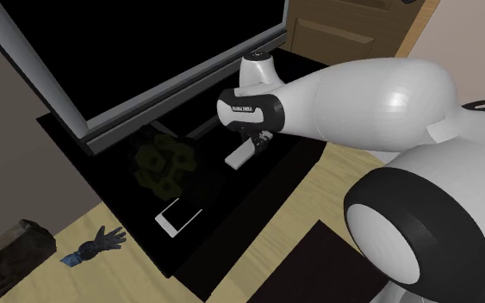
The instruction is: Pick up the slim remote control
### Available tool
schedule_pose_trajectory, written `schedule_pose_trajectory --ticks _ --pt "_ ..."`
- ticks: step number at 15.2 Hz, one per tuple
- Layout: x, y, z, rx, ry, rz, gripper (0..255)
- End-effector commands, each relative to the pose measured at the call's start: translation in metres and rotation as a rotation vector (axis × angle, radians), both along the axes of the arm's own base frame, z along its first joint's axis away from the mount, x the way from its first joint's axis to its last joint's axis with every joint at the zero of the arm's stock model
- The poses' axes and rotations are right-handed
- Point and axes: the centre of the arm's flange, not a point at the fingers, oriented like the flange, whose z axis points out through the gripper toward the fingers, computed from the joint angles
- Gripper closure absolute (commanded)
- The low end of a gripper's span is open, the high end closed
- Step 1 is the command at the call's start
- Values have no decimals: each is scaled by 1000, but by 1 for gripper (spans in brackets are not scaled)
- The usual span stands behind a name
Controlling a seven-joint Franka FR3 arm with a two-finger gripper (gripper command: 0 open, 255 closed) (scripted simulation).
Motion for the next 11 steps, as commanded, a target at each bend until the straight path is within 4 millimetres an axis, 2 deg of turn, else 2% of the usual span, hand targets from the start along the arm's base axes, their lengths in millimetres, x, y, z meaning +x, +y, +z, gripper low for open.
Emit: schedule_pose_trajectory --ticks 1,2,11 --pt "0 0 -2 1 3 -1 255" --pt "0 0 -2 1 3 -1 255" --pt "0 0 46 1 3 -1 255"
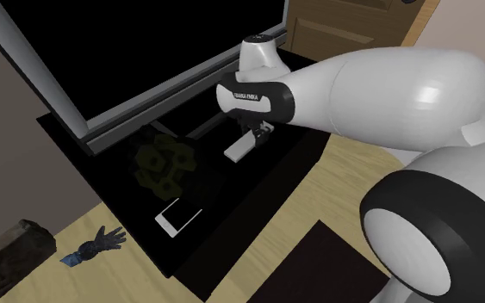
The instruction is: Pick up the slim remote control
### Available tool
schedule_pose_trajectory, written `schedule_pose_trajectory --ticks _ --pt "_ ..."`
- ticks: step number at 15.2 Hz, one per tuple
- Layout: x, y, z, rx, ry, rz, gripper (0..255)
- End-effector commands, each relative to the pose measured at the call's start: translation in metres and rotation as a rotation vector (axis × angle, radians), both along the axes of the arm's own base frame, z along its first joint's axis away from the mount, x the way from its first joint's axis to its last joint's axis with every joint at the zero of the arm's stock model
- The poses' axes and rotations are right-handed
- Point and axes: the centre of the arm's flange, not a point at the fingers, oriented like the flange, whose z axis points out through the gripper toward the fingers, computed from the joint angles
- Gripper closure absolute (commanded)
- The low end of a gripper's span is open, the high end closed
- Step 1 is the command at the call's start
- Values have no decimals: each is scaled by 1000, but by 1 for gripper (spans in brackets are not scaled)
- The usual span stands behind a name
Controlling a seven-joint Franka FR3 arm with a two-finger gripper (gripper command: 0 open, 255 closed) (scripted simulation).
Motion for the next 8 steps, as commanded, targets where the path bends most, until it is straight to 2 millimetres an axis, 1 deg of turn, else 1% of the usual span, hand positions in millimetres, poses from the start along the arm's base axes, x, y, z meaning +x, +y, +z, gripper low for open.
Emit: schedule_pose_trajectory --ticks 1,6,8 --pt "0 0 10 0 0 0 255" --pt "0 0 37 0 0 0 255" --pt "0 0 38 0 0 0 255"
